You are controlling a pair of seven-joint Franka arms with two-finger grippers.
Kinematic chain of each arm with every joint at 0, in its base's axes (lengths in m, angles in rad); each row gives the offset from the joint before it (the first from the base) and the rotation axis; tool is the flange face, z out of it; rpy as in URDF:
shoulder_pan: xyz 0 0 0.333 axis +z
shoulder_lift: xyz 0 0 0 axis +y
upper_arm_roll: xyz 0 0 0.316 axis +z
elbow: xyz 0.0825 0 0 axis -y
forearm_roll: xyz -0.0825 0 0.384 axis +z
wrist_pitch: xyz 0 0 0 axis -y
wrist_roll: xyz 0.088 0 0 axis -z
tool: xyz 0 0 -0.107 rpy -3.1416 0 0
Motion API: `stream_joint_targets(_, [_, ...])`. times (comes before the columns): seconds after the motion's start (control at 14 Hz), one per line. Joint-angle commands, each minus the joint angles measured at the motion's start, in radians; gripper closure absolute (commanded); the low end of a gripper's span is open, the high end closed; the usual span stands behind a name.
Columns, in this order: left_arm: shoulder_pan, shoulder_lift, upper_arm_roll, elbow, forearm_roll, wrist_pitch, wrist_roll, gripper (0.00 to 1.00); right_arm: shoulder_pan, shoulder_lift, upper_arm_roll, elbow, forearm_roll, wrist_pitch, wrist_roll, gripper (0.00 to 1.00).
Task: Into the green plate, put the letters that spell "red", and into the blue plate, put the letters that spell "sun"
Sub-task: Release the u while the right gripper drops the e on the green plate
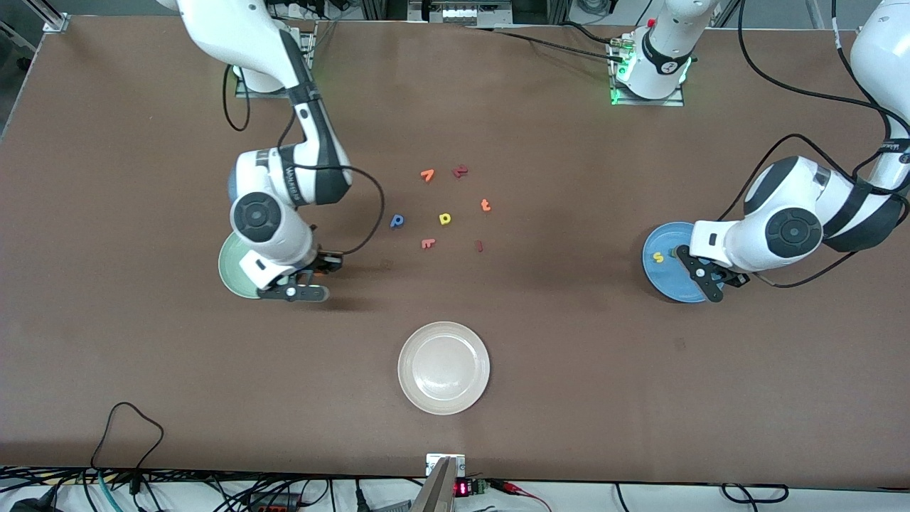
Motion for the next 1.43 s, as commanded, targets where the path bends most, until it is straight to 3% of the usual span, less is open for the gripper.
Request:
stream_joint_targets(0.0, [-0.001, -0.017, -0.009, 0.009, 0.001, -0.007, -0.015, 0.0, 0.023, -0.09, -0.052, -0.151, 0.004, 0.033, -0.081, 0.87])
stream_joint_targets(0.21, [-0.018, -0.017, -0.105, 0.11, -0.061, -0.135, -0.153, 0.0, 0.014, -0.127, -0.056, -0.323, 0.005, 0.255, -0.169, 0.86])
stream_joint_targets(0.5, [-0.124, -0.017, -0.182, 0.286, -0.153, -0.391, -0.338, 0.0, -0.056, -0.112, -0.059, -0.33, 0.005, 0.267, -0.23, 0.86])
stream_joint_targets(0.57, [-0.132, -0.018, -0.179, 0.315, -0.181, -0.416, -0.347, 0.0, -0.053, -0.101, -0.059, -0.33, 0.008, 0.269, -0.224, 0.73])
stream_joint_targets(0.64, [-0.151, -0.085, -0.146, 0.322, -0.233, -0.416, -0.342, 0.0, -0.05, -0.101, -0.059, -0.327, 0.014, 0.263, -0.201, 0.03])
stream_joint_targets(0.71, [-0.211, -0.168, -0.045, 0.329, -0.323, -0.419, -0.342, 0.0, -0.046, -0.113, -0.059, -0.325, 0.014, 0.249, -0.192, 0.0])
stream_joint_targets(0.86, [-0.367, -0.361, 0.232, 0.348, -0.574, -0.416, -0.339, 0.0, -0.021, -0.183, -0.059, -0.317, 0.014, 0.168, -0.19, 0.0])
stream_joint_targets(0.93, [-0.455, -0.406, 0.35, 0.348, -0.644, -0.422, -0.34, 0.0, 0.008, -0.206, -0.059, -0.316, 0.014, 0.139, -0.192, 0.0])
stream_joint_targets(1.07, [-0.55, -0.476, 0.493, 0.346, -0.706, -0.413, -0.342, 0.0, 0.069, -0.231, -0.056, -0.313, 0.018, 0.128, -0.184, 0.0])
stream_joint_targets(1.14, [-0.593, -0.509, 0.562, 0.345, -0.726, -0.41, -0.344, 0.0, 0.101, -0.231, -0.055, -0.301, 0.022, 0.128, -0.183, 0.13])
stream_joint_targets(1.36, [-0.778, -0.609, 0.883, 0.331, -0.879, -0.36, -0.354, 0.0, 0.225, -0.187, -0.05, -0.274, 0.072, 0.137, -0.116, 0.43])
